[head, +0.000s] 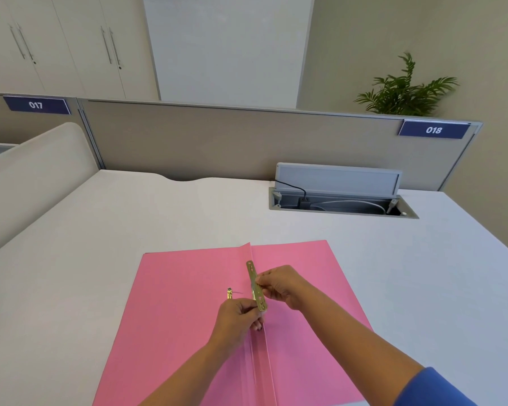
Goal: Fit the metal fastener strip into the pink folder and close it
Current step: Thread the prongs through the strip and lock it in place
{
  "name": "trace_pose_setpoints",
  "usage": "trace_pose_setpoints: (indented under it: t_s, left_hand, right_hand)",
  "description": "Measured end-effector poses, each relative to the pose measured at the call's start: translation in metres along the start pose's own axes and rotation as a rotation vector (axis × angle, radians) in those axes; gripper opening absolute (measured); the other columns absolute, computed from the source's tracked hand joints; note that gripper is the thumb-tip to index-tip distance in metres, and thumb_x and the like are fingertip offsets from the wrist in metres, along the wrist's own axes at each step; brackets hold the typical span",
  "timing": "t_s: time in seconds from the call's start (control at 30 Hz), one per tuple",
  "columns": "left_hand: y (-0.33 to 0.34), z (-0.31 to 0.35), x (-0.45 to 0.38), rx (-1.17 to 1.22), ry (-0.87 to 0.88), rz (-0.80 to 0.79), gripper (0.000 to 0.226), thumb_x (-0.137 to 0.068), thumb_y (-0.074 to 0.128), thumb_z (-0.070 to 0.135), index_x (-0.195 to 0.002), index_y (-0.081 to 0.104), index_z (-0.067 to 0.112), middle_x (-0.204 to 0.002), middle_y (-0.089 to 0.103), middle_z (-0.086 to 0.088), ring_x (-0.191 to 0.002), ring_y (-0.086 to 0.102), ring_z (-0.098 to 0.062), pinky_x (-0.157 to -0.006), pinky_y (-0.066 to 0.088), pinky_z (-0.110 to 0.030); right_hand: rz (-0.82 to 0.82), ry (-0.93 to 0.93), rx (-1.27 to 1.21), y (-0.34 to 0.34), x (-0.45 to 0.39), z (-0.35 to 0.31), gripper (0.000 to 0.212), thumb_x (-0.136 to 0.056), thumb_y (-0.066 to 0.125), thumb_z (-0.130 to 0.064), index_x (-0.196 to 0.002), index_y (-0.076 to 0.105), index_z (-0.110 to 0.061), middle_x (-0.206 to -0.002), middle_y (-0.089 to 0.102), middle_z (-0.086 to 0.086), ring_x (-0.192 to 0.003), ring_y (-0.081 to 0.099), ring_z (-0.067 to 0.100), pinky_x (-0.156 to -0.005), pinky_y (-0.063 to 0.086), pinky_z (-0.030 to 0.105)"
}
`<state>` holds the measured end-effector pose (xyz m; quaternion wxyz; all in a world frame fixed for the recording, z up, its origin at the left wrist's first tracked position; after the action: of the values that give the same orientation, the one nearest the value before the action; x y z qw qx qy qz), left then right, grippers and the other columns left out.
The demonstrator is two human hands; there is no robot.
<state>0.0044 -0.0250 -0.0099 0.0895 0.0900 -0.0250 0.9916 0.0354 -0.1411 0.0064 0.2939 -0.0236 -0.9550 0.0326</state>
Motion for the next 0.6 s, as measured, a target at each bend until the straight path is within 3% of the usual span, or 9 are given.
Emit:
trace_pose_setpoints:
  t_s: [0.6]
  left_hand:
    - [0.0006,-0.0021,-0.0016,0.055,0.000,0.007,0.013,-0.082,0.057,-0.012,-0.080,0.070,-0.010,-0.057,0.058,-0.011,-0.039,0.049,-0.009,-0.043,0.046,-0.018]
  right_hand:
    - [-0.009,-0.004,0.004,0.0020,0.0018,0.0032,0.012,-0.086,0.059,0.004,-0.077,0.066,0.000,-0.065,0.058,0.009,-0.049,0.050,0.010,-0.044,0.049,0.014]
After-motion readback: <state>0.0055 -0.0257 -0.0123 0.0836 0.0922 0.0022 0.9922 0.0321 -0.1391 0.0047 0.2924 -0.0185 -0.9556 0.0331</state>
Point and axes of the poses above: each hand's wrist, its own x-axis away from the middle knuckle, its own y-axis out of the palm, z = x × y, the point moved 9 cm from there along -x, towards the middle knuckle
